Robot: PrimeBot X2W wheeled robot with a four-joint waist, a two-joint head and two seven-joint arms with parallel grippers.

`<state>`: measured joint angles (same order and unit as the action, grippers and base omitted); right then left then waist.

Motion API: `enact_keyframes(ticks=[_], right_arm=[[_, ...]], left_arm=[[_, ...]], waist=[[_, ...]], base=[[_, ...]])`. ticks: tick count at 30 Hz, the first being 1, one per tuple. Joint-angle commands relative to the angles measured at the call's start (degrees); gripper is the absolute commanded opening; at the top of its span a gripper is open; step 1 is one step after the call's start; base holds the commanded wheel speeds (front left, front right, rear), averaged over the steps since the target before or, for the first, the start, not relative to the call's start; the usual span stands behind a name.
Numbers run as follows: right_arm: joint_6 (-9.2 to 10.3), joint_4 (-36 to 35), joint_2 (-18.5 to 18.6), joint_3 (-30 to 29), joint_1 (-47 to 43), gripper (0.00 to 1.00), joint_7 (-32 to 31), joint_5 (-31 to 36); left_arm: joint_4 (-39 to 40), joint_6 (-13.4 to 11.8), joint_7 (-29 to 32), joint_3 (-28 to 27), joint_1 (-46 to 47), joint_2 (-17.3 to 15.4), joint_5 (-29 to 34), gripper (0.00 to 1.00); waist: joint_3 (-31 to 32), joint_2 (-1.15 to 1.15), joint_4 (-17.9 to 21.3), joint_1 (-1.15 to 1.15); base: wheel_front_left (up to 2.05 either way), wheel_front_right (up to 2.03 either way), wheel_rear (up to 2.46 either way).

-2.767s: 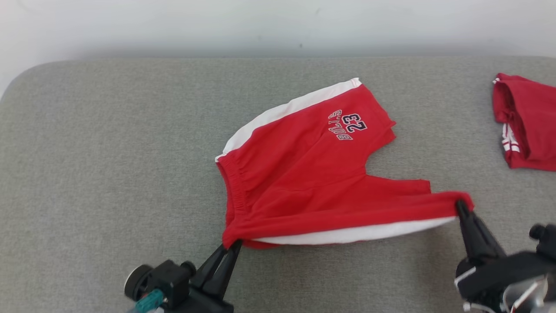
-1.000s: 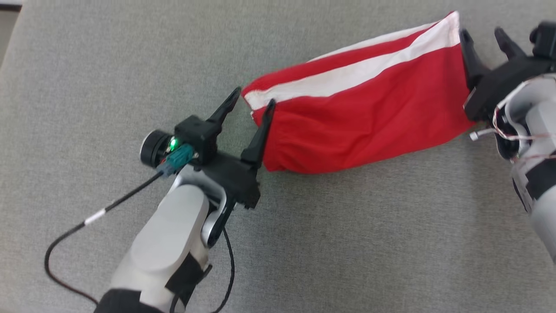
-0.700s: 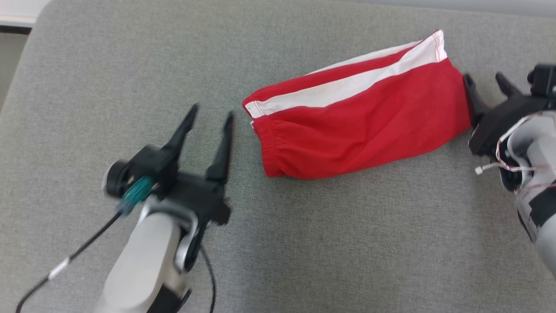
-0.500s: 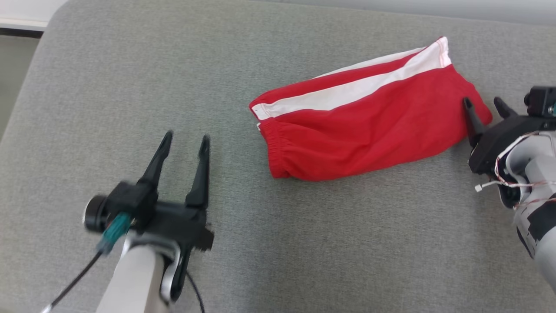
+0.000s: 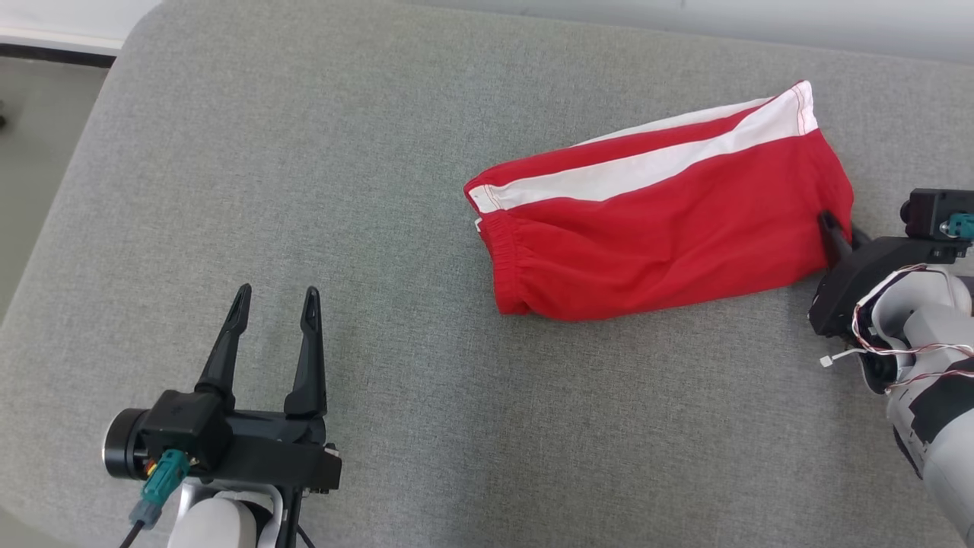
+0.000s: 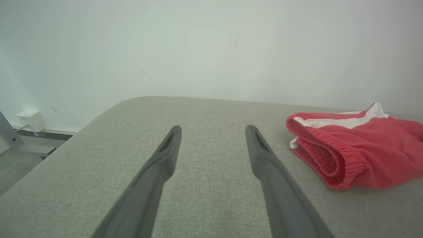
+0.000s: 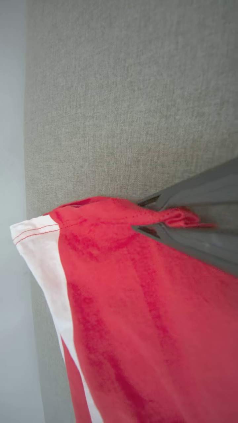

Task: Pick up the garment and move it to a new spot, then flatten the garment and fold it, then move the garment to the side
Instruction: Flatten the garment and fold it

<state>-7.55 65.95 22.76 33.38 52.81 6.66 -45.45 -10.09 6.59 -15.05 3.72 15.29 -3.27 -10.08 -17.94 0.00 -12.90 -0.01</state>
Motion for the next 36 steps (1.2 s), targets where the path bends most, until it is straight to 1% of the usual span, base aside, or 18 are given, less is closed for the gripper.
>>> enact_keyframes(ticks=[1,7,9,11,16,20,21,27,31,36], right_arm=[[0.19,0.4,-0.2,0.2,-1.0,0.0,0.2,-0.4],[0.18,-0.9,-0.9,0.0,-2.5,0.0,2.3,-3.5],[0.18,-2.4,-0.6,0.7,-3.9,0.0,3.4,-4.0],[0.18,-5.4,-0.3,1.7,-7.3,0.0,4.8,-5.5],[0.18,-10.7,1.4,2.8,-14.0,0.0,6.6,-8.3],[0.19,-13.8,3.4,3.0,-19.0,0.0,7.4,-9.6],[0.19,-13.8,3.4,3.0,-19.0,0.0,7.4,-9.6],[0.18,-16.3,6.7,1.1,-23.9,0.0,8.0,-10.7],[0.18,-16.0,8.6,-0.4,-25.2,0.0,8.2,-9.6],[0.18,-16.5,8.1,-2.0,-25.8,0.0,8.4,-9.1]], left_arm=[[0.3,0.3,-0.2,-0.1,-0.8,0.2,0.4,1.0],[0.1,0.5,-0.2,0.3,-2.1,0.3,1.5,1.0],[-0.2,0.6,-0.2,0.1,-2.9,0.4,1.8,1.0],[-0.1,0.7,-0.2,-0.4,-4.5,0.4,2.2,1.0],[0.3,0.8,-0.2,-1.4,-7.6,0.4,2.7,1.0],[0.5,0.9,-0.2,-1.7,-9.1,0.4,2.9,1.0],[0.5,0.9,-0.2,-1.7,-9.1,0.4,2.9,1.0],[1.3,0.8,-0.2,-2.7,-10.6,0.4,2.8,1.0],[1.5,0.8,-0.2,-3.4,-11.4,0.4,3.1,1.0],[1.6,0.8,-0.2,-3.9,-12.1,0.4,2.9,1.0]], waist=[[0.4,0.0,0.1,0.01],[2.9,0.0,1.8,0.01],[4.1,0.0,2.6,0.01],[6.0,0.0,4.3,0.01],[8.4,0.0,7.2,0.01],[9.4,0.0,8.9,0.01],[9.4,0.0,8.9,0.01],[10.8,0.0,10.7,0.01],[11.9,0.0,11.3,0.01],[12.8,0.0,11.5,0.01]], base=[[0.0,0.0,0.0],[0.0,0.0,0.0],[0.0,0.0,0.0],[0.0,0.0,0.0],[0.0,0.0,0.0],[0.0,0.0,0.0],[0.0,0.0,0.0],[0.0,0.0,0.0],[0.0,0.0,0.0],[0.0,0.0,0.0]])
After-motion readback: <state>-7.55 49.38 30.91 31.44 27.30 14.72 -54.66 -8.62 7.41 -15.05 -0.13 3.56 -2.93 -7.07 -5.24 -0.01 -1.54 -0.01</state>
